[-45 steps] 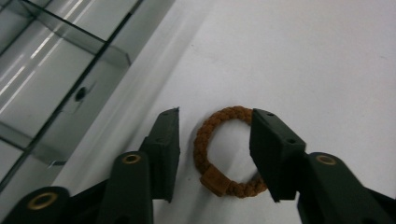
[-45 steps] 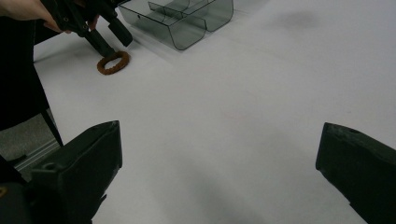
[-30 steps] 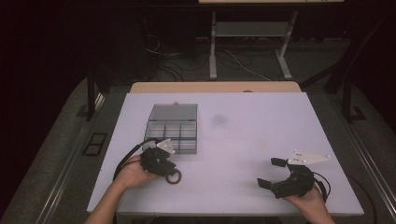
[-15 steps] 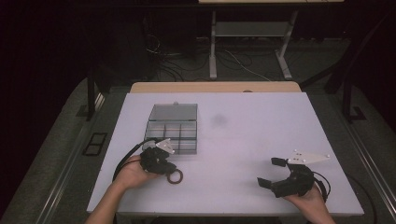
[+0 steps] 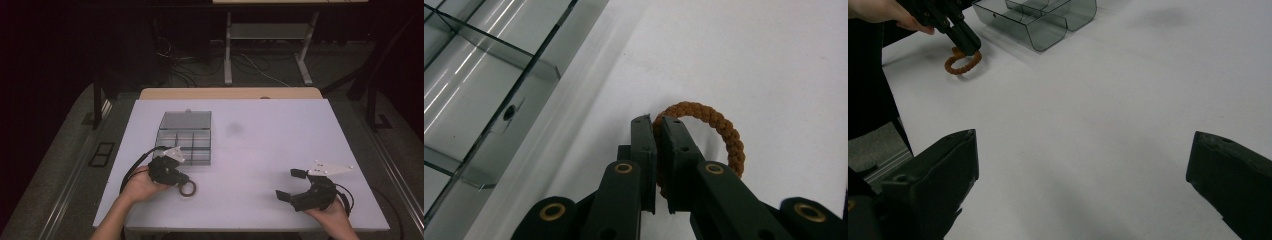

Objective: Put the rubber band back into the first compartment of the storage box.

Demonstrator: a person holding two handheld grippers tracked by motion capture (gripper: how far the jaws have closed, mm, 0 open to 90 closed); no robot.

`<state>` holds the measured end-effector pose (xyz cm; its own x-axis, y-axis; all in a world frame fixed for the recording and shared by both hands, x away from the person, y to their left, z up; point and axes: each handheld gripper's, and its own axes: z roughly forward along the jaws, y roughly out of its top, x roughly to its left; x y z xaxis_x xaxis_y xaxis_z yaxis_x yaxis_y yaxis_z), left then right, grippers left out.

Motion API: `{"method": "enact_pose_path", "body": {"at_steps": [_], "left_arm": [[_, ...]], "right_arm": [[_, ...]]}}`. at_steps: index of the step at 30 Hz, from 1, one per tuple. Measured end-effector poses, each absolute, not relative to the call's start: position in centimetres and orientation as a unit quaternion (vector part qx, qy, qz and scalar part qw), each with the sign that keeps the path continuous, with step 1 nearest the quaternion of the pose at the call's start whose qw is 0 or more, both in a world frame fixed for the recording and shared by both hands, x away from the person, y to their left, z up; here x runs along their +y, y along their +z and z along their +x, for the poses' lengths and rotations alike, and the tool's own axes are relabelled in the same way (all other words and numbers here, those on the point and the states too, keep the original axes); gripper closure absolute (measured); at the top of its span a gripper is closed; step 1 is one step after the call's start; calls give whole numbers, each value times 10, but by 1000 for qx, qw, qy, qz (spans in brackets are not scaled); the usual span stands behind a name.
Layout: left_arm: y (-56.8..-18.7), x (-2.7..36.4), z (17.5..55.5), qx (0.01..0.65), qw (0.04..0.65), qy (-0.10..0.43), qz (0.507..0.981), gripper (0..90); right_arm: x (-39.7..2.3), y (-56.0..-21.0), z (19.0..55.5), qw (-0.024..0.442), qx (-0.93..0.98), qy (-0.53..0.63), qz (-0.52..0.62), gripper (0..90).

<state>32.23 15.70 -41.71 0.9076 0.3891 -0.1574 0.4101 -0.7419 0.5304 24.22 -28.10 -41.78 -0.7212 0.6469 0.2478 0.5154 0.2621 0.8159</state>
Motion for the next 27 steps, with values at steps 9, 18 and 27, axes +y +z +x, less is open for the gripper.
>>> {"method": "enact_pose_path", "body": {"at_steps": [9, 18, 27], "left_arm": [[-406, 159, 321, 210, 294, -16, 932, 835], [-397, 162, 323, 211, 296, -11, 931, 835], [-386, 169, 326, 216, 300, -1, 929, 834]], "right_arm": [[-281, -418, 243, 66, 792, 484, 366, 6], [-281, -418, 243, 65, 792, 484, 367, 6], [-280, -419, 243, 65, 793, 483, 365, 6]]}}
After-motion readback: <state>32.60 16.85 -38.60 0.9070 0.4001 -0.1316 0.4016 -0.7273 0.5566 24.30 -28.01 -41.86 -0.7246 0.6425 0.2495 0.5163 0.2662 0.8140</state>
